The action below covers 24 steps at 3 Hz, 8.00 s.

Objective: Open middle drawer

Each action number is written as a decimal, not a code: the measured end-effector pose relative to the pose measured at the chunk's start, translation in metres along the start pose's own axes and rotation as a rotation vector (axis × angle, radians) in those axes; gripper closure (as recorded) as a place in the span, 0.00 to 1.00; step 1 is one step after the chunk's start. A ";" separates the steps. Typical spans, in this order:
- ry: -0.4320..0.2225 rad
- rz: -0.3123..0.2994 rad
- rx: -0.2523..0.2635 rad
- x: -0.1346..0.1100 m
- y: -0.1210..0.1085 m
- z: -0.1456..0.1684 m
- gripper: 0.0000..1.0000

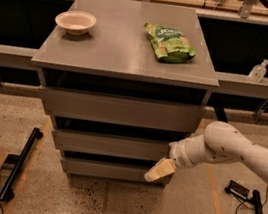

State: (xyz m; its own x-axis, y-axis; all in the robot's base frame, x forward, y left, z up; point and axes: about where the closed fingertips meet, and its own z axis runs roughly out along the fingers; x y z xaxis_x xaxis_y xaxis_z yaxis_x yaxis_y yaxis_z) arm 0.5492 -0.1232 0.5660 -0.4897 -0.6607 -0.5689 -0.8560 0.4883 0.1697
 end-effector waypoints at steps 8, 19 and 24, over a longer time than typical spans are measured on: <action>-0.246 0.035 0.062 0.002 -0.114 0.104 0.00; -0.082 0.196 -0.118 0.086 -0.023 0.126 1.00; -0.018 0.169 -0.013 0.108 0.033 0.015 0.74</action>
Offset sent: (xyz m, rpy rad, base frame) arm 0.0476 -0.0032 -0.0607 0.1098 -0.0476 -0.0566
